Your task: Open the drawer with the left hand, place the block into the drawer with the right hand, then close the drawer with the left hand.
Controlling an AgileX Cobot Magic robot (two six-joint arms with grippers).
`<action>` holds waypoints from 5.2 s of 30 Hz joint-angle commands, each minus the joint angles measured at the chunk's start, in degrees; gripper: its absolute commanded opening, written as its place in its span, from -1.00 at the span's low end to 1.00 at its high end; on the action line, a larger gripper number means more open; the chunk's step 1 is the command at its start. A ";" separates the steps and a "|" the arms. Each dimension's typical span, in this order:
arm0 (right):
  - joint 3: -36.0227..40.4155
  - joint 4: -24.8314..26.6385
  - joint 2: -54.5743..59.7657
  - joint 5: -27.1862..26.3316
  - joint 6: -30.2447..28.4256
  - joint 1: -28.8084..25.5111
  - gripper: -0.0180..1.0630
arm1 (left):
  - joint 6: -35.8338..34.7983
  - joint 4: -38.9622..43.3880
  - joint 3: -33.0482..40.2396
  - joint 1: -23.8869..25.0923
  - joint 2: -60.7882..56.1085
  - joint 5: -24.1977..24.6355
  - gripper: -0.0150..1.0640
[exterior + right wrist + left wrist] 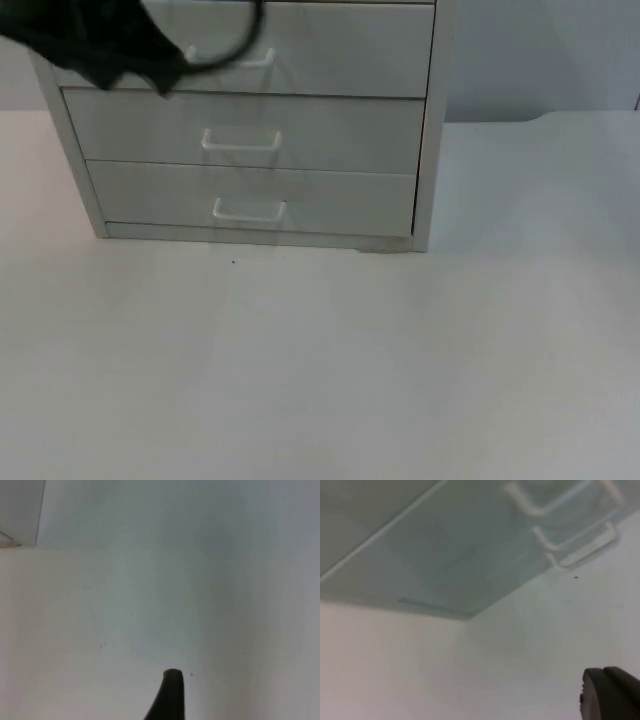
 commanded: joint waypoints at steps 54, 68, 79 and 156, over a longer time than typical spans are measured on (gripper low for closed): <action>7.65 12.53 -41.05 0.79 -15.71 -0.32 0.38 | 7.95 -19.73 23.68 30.71 -61.47 1.54 -0.98; 16.34 11.45 -62.62 7.18 -13.05 -0.32 0.38 | 9.16 -20.38 23.68 30.71 -73.57 10.92 -0.98; 16.67 7.63 -68.34 15.84 -8.54 -0.32 0.38 | 8.03 -22.13 23.81 30.71 -83.11 14.45 -0.98; 24.47 0.97 -68.34 13.83 -5.42 -0.32 0.98 | 3.98 -22.41 37.90 30.71 -83.11 14.34 0.97</action>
